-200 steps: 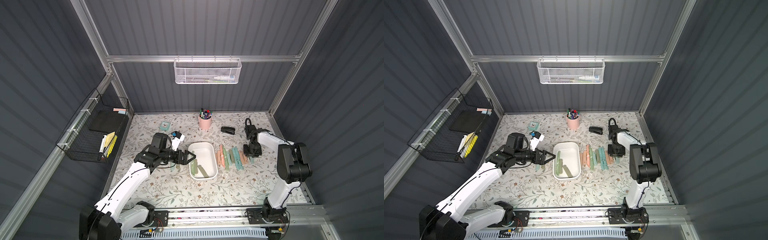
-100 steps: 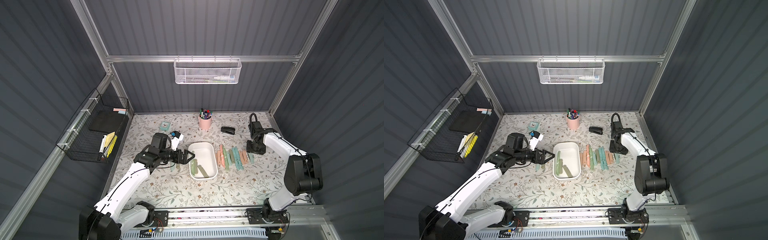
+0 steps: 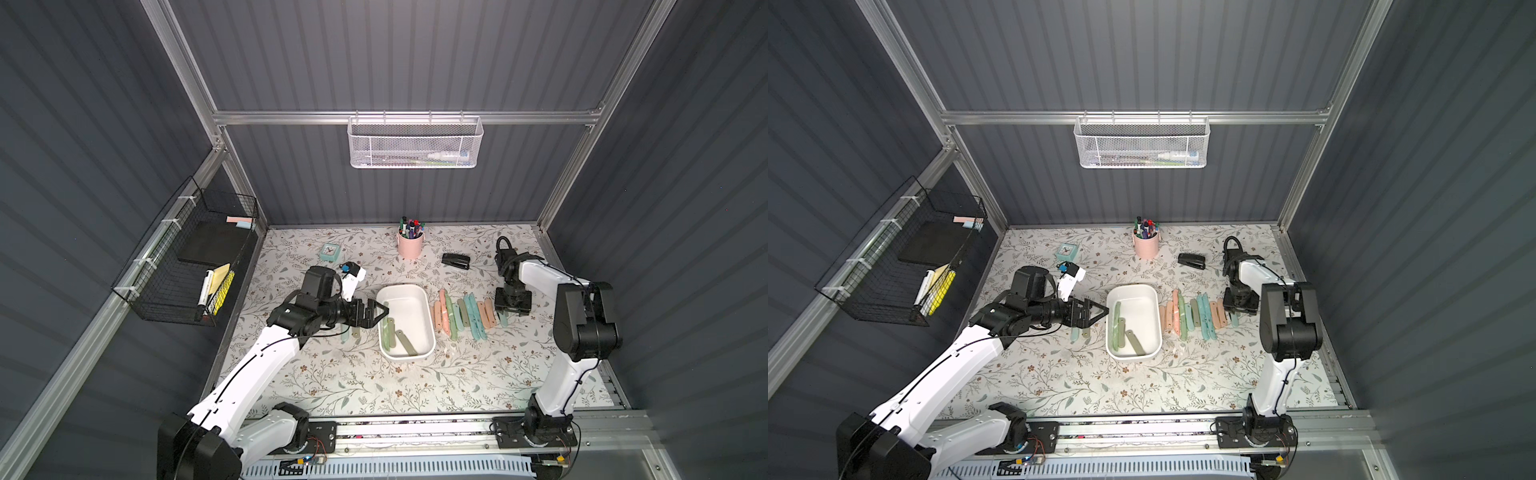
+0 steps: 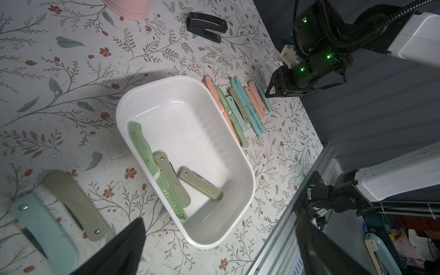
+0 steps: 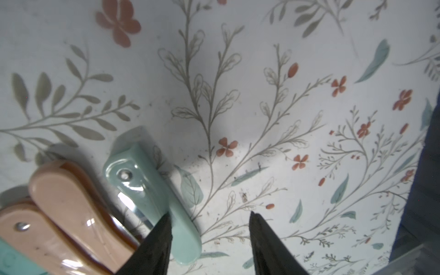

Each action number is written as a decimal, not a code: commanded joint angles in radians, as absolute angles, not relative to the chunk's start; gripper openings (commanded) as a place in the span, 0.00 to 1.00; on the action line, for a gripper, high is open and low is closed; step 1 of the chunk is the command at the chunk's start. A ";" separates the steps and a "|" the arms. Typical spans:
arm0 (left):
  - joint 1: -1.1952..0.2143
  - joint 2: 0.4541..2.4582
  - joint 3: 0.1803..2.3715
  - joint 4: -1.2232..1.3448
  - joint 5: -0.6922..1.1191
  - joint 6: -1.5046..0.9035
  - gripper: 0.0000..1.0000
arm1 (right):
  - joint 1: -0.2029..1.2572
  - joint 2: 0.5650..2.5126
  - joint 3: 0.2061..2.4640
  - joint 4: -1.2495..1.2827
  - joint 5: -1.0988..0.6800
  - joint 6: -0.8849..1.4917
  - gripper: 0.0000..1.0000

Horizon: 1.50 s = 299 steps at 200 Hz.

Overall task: Take the fruit knife out of the storage box
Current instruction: Move the fruit knife to the center of the board.

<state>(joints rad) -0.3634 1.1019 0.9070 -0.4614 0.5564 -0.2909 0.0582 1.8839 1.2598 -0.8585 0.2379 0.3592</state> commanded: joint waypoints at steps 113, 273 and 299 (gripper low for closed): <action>-0.360 1.077 0.909 -0.480 0.538 -0.273 0.99 | 0.023 1.768 1.236 -0.859 0.282 0.397 0.59; -0.360 1.075 0.907 -0.481 0.536 -0.276 0.99 | 0.055 1.915 1.236 -0.834 0.116 0.339 0.60; -0.360 1.073 0.905 -0.480 0.535 -0.276 0.99 | 0.055 1.896 1.239 -0.843 0.153 0.358 0.60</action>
<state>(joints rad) -0.3634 1.0927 0.9070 -0.4648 0.5442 -0.2909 0.0494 1.8954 1.2381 -0.8295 0.1436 0.3405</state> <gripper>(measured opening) 0.995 0.600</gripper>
